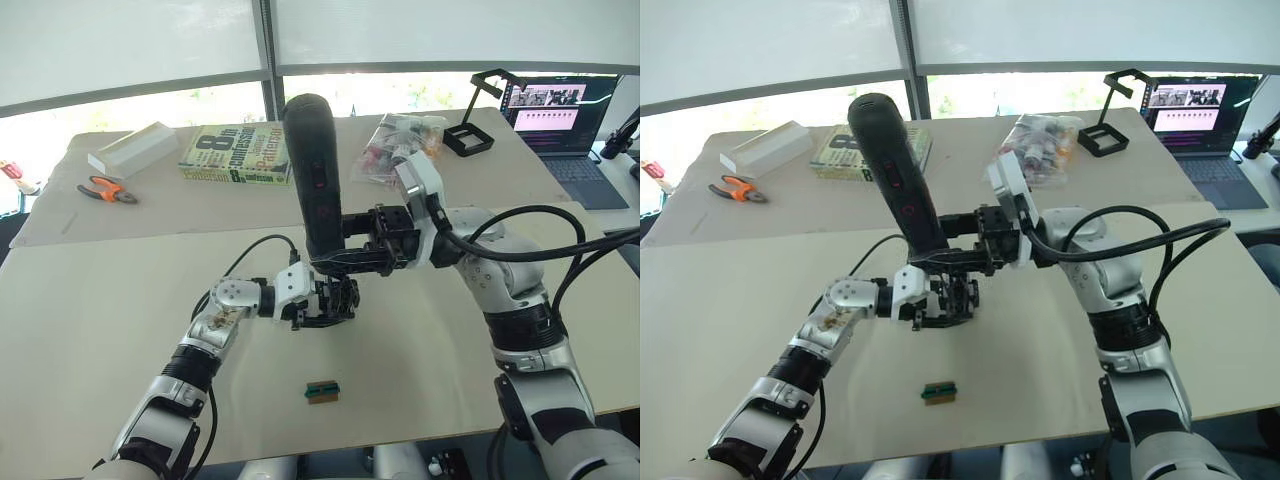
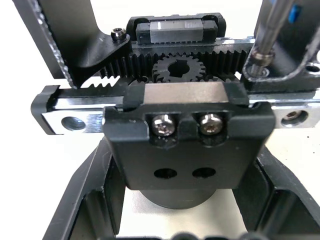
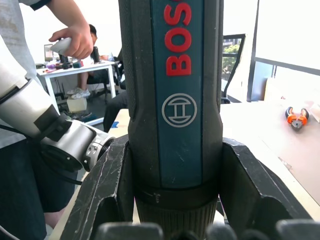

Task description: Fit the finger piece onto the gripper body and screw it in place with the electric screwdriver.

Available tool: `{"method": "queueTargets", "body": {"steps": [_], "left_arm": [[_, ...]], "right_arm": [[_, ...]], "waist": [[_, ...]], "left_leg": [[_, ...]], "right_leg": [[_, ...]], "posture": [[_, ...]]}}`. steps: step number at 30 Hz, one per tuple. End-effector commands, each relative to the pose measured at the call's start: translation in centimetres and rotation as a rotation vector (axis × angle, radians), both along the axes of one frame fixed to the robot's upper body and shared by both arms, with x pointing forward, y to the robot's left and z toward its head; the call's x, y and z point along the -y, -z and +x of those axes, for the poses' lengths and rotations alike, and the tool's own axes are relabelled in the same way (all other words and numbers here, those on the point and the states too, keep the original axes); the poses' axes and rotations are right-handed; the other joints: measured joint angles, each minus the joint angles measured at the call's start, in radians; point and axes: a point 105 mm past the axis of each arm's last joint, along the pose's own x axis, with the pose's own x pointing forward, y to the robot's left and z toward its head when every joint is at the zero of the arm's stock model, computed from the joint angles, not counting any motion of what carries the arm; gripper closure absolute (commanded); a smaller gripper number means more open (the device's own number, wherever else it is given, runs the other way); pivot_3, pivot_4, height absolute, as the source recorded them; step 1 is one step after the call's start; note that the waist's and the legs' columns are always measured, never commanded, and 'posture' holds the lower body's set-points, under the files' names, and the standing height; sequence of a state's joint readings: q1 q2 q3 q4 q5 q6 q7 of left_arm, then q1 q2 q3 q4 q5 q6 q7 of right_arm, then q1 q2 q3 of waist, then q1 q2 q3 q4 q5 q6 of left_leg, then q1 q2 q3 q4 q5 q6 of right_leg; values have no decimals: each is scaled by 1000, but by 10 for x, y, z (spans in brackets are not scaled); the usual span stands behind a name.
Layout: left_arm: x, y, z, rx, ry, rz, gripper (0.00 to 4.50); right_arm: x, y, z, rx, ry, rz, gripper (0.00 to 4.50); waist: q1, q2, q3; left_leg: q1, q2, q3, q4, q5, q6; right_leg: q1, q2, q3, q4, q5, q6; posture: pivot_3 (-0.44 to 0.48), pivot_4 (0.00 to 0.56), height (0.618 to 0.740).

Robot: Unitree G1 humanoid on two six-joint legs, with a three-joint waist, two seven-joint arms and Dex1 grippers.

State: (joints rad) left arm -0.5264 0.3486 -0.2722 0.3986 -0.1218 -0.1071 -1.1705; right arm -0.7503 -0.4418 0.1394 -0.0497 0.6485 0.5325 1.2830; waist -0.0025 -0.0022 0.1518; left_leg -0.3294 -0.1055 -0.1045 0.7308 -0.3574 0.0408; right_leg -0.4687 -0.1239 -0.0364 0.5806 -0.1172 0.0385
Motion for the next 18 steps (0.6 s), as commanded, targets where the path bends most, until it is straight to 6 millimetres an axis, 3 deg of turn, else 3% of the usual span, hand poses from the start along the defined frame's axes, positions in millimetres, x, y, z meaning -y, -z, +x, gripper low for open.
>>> {"method": "queueTargets", "body": {"steps": [1,7,18], "left_arm": [[-7,-15,11,61,-34,-2,2155],[-7,-16,12,62,-37,-4,2155],[-6,-17,12,63,-36,-10,2155]], "right_arm": [[4,33,3,-110,14,-119,2578],[-2,36,8,-56,42,-118,2578],[-4,48,8,-54,53,-162,2578]], "waist": [[0,0,-1],[0,0,-1],[0,0,-1]], "left_leg": [[0,0,0,0,0,0],[9,1,0,-3,-1,1],[10,1,0,-3,-1,1]], "right_leg": [[0,0,0,0,0,0],[8,1,0,-2,0,0],[9,1,0,-2,0,0]], "posture": [[0,150,738],[0,150,738],[0,150,738]]}}
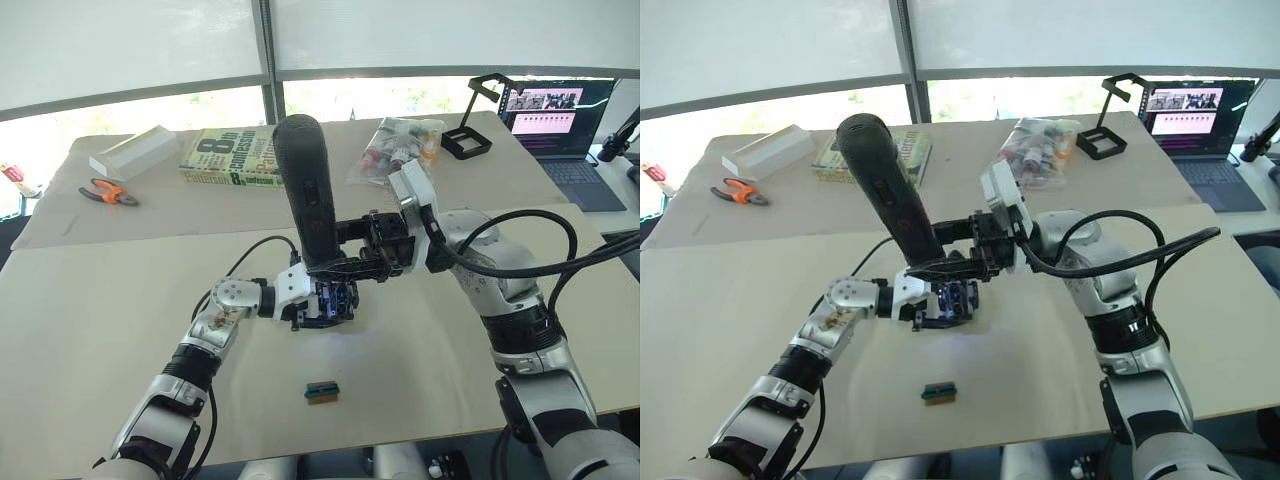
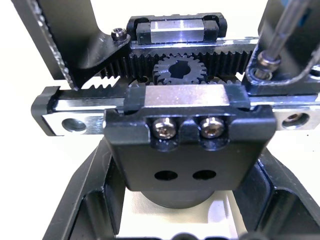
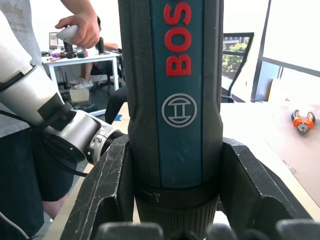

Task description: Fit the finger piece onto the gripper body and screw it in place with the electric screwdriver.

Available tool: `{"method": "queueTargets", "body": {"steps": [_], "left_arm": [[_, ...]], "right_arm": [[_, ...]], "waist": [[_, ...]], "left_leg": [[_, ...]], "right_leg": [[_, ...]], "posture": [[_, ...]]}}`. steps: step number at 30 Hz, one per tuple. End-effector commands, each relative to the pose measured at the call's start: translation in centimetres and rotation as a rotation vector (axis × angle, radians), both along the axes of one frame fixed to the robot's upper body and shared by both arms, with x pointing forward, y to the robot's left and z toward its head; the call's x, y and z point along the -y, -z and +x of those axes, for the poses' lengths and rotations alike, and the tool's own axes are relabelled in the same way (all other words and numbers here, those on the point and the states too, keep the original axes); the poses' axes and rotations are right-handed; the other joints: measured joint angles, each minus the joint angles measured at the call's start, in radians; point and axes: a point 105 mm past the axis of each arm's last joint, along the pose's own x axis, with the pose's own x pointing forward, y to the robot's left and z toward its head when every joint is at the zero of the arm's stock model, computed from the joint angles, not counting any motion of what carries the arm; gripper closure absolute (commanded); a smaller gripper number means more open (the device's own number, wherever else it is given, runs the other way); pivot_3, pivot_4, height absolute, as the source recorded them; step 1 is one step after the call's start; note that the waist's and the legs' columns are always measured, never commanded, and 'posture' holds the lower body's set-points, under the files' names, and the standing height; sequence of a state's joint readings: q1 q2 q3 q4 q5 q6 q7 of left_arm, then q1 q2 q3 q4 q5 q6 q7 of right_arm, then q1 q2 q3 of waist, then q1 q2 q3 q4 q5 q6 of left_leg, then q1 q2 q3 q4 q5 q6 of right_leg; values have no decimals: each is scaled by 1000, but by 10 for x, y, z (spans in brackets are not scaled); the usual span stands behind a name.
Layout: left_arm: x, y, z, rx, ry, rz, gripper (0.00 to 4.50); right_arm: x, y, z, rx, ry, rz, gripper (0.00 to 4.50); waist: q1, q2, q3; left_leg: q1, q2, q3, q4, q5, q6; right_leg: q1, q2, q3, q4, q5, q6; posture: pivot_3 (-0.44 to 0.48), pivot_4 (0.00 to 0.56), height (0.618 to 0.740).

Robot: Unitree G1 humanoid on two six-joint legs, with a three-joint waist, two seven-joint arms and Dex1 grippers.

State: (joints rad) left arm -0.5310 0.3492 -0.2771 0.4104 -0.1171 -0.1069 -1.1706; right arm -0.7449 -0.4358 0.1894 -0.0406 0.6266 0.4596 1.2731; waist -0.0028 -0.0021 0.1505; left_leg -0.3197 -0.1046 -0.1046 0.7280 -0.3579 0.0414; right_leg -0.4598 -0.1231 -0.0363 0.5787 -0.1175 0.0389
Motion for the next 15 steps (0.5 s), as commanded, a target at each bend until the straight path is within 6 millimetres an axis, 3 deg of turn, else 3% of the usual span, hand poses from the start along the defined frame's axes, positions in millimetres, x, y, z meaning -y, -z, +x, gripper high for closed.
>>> {"method": "queueTargets", "body": {"steps": [1,15], "left_arm": [[-5,-19,12,70,-35,-20,2155],[-5,-18,8,72,-30,-24,2155]], "right_arm": [[3,42,9,-93,67,-151,2578],[8,45,11,-79,81,-162,2578]], "waist": [[0,0,0],[0,0,0]], "left_leg": [[0,0,0,0,0,0],[0,0,0,0,0,0]], "right_leg": [[0,0,0,0,0,0],[0,0,0,0,0,0]], "posture": [[0,150,738],[0,150,738]]}}
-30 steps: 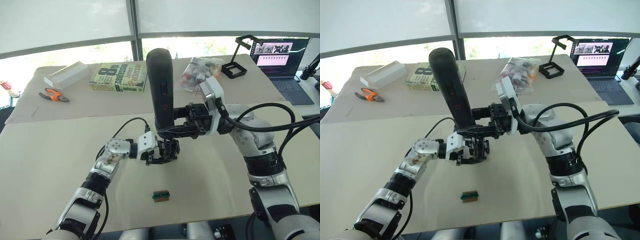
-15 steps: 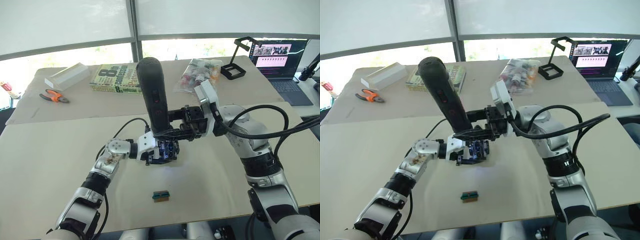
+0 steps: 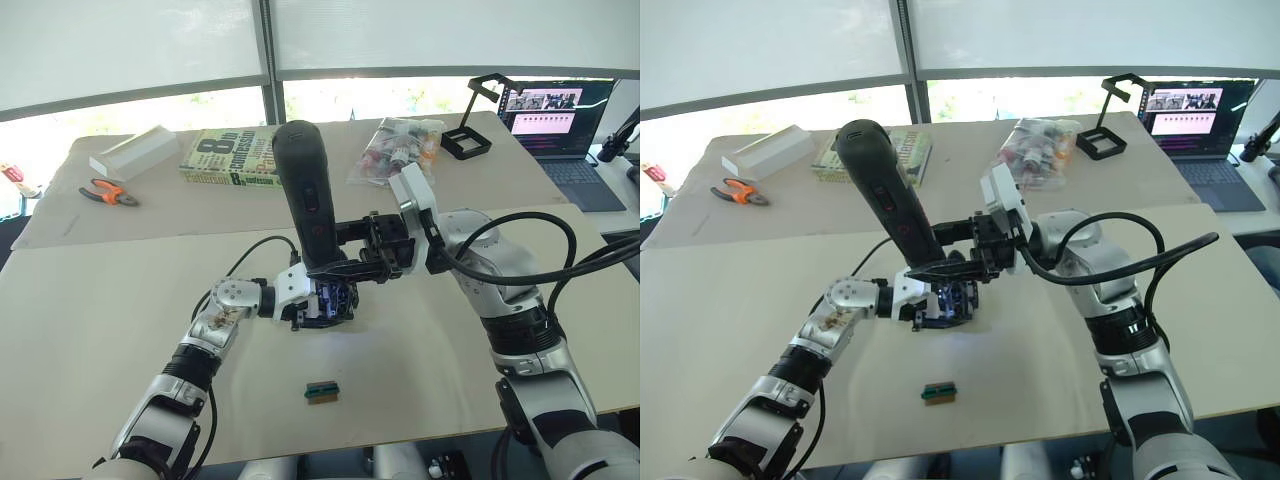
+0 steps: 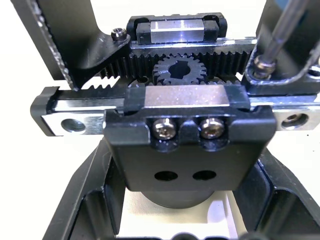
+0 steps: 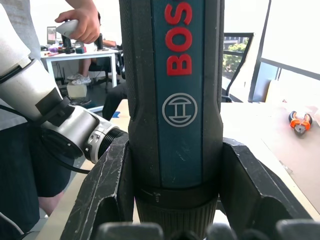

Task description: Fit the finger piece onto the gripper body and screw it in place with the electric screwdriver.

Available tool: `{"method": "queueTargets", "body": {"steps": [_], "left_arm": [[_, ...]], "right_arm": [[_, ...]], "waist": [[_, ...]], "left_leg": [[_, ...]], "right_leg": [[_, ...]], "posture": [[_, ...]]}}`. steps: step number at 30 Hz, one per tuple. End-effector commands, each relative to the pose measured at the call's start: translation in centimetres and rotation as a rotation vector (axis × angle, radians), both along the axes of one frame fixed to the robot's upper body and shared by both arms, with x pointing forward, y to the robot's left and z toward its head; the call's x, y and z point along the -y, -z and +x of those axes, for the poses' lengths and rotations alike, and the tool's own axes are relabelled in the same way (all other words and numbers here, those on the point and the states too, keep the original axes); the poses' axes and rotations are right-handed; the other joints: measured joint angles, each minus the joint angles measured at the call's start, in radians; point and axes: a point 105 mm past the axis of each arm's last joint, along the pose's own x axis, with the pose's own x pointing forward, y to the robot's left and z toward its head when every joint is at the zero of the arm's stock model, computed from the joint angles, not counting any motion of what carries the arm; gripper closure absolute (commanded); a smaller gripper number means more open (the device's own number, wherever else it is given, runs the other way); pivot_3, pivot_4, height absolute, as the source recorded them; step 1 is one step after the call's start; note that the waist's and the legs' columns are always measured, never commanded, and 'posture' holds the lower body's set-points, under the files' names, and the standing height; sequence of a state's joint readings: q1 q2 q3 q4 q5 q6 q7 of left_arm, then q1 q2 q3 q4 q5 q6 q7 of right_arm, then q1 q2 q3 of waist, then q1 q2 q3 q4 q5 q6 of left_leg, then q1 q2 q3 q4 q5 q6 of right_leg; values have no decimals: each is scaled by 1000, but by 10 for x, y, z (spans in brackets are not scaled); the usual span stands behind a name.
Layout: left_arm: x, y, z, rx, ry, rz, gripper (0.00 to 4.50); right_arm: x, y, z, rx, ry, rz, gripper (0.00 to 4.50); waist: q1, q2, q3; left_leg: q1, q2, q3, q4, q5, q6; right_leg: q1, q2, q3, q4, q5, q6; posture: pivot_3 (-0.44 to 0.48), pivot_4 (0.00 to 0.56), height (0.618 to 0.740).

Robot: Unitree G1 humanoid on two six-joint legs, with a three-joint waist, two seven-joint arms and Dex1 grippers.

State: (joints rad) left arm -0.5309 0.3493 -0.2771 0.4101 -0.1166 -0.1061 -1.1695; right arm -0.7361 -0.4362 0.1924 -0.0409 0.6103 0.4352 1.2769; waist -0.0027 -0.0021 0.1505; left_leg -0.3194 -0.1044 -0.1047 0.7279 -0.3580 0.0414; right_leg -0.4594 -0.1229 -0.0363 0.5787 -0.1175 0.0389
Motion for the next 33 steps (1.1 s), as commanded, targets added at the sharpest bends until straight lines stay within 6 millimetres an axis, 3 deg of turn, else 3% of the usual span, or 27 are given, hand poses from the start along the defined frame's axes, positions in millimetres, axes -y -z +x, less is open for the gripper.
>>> {"method": "queueTargets", "body": {"steps": [1,11,19,24,27,33], "left_arm": [[-5,-18,8,71,-28,-24,2155],[-6,-17,5,68,-24,-23,2155],[-5,-13,3,58,-16,-17,2155],[-5,-6,0,42,-5,0,2155],[-6,-3,-2,33,1,7,2155],[-3,-2,-1,23,2,8,2155]], "right_arm": [[8,42,11,-98,78,-157,2578],[9,34,12,-61,78,-144,2578],[-1,-29,1,96,8,-3,2578],[-3,-78,-20,165,-82,136,2578],[-3,-88,-24,161,-92,154,2578],[1,-85,-31,140,-103,158,2578]], "waist": [[0,0,0],[0,0,0],[0,0,0],[-4,0,1],[-8,0,1],[-9,0,1]], "left_leg": [[0,0,0,0,0,0],[0,0,0,0,0,0],[-1,0,0,0,0,0],[-12,-1,0,0,0,-1],[-16,0,0,1,1,-1],[-16,-1,-1,1,1,-1]], "right_leg": [[0,0,0,0,0,0],[0,0,0,0,0,0],[-1,1,0,0,0,0],[-13,0,1,1,0,0],[-17,0,-1,1,1,-1],[-15,0,-1,0,1,0]], "posture": [[0,150,738],[0,150,738],[0,150,738],[0,150,738],[0,150,738],[0,150,738]]}}
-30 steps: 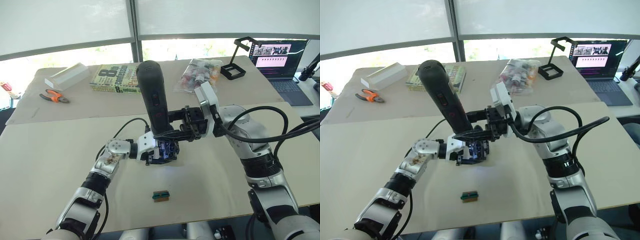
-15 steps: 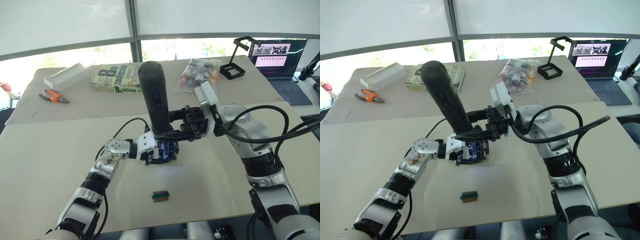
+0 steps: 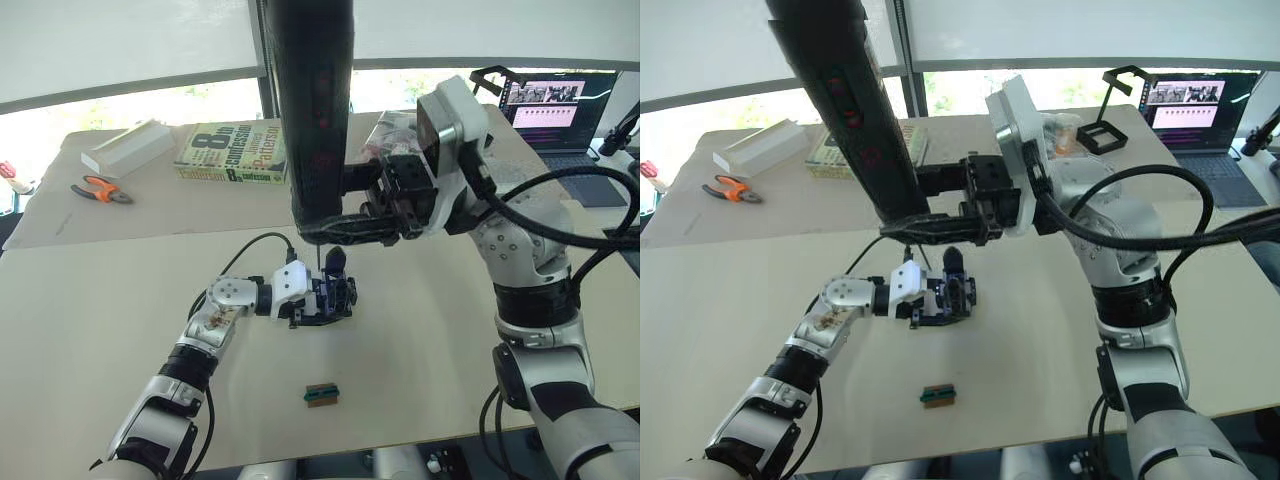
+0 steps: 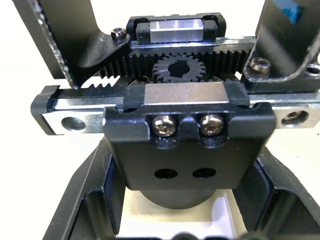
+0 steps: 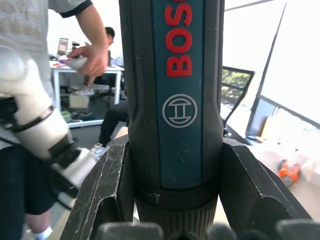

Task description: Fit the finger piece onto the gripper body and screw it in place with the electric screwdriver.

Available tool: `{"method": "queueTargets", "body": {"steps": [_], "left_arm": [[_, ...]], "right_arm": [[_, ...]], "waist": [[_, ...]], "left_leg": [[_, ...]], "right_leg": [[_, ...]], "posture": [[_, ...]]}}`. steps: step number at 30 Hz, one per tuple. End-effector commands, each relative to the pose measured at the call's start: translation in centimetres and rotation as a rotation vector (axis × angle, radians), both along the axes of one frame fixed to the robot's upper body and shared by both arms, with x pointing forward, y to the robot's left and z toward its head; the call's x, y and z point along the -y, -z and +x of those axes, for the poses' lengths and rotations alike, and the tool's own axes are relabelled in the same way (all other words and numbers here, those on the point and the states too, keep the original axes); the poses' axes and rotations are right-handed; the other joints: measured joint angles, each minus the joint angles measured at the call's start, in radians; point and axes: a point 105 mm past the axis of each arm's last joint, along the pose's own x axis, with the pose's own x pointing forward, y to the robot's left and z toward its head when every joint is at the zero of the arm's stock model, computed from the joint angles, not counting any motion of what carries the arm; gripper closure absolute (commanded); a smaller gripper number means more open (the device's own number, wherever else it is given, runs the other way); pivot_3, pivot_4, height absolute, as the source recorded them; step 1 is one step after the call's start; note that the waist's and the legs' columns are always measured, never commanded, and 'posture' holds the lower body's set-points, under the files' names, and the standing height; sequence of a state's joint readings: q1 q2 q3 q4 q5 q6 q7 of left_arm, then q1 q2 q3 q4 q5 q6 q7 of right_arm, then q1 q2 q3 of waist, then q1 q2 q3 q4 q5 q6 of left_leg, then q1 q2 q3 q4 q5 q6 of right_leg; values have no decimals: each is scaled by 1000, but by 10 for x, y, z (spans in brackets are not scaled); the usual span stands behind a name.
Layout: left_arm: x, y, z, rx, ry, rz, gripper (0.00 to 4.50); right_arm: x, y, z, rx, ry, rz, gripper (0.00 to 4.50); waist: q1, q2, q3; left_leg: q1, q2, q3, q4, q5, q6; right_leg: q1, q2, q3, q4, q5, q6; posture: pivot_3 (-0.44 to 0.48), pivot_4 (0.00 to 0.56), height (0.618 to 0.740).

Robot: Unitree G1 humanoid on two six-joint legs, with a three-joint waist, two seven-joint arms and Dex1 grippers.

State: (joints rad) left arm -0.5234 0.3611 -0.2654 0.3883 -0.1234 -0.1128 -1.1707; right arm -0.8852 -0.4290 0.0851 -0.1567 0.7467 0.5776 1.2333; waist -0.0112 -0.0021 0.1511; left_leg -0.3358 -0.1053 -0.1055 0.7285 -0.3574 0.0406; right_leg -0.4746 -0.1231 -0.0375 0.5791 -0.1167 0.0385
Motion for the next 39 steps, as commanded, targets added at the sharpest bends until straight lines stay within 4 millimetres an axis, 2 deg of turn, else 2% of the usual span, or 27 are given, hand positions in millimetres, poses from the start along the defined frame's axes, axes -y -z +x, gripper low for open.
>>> {"method": "queueTargets", "body": {"steps": [1,5,6,9,13,17,20,24,26,34,39], "left_arm": [[-1,3,1,7,-5,21,2155],[-9,-1,8,13,-37,29,2155],[-13,-4,9,16,-42,27,1105],[-27,-13,8,31,-53,26,0],[-50,-32,-5,51,-52,37,0],[-64,-43,-37,24,13,68,0],[-68,-41,-69,-22,94,118,0],[-69,-26,-102,-52,174,194,0],[-69,-22,-107,-54,183,208,0],[-48,4,-127,-43,192,191,0],[-47,9,-126,-26,170,196,0]], "right_arm": [[5,-20,-11,28,-29,57,2578],[6,-25,-21,9,-93,65,2578],[7,-26,-23,7,-107,68,2578],[7,-32,-28,1,-137,84,2578],[7,-37,-35,-14,-198,75,2578],[5,-29,-44,-54,-277,37,2578],[1,-18,-51,-78,-327,10,2578],[-6,3,-56,-111,-347,-16,2578],[-8,10,-57,-116,-347,-23,2578],[-9,74,-60,-83,-305,-91,2578],[-9,86,-63,-92,-291,-94,2578]], "waist": [[0,0,0],[0,0,0],[0,0,0],[-5,0,0],[-8,1,1],[-7,2,1],[-7,2,1],[-3,3,2],[-1,3,2],[-2,3,2],[-3,3,2]], "left_leg": [[0,0,0,0,0,0],[1,0,0,0,0,0],[1,0,0,0,0,0],[0,1,0,0,0,0],[-1,1,1,-1,0,0],[-1,1,0,-3,0,0],[-1,1,0,-4,0,0],[-1,1,1,-7,0,0],[0,1,1,-7,0,0],[2,1,1,-7,0,0],[3,1,3,-6,0,-1]], "right_leg": [[0,0,0,0,0,0],[0,0,0,0,0,0],[0,0,0,0,0,0],[-1,0,1,0,0,0],[-3,1,1,1,0,0],[-3,1,0,1,0,0],[-4,1,0,1,0,0],[-4,1,0,0,0,0],[-4,1,0,0,0,0],[-1,1,0,0,0,0],[-1,1,1,-1,0,0]], "posture": [[0,150,738],[0,150,738],[0,150,738],[0,150,738],[0,150,738],[0,150,738],[0,150,738],[0,150,738],[0,150,738],[0,150,738],[0,150,738]]}}
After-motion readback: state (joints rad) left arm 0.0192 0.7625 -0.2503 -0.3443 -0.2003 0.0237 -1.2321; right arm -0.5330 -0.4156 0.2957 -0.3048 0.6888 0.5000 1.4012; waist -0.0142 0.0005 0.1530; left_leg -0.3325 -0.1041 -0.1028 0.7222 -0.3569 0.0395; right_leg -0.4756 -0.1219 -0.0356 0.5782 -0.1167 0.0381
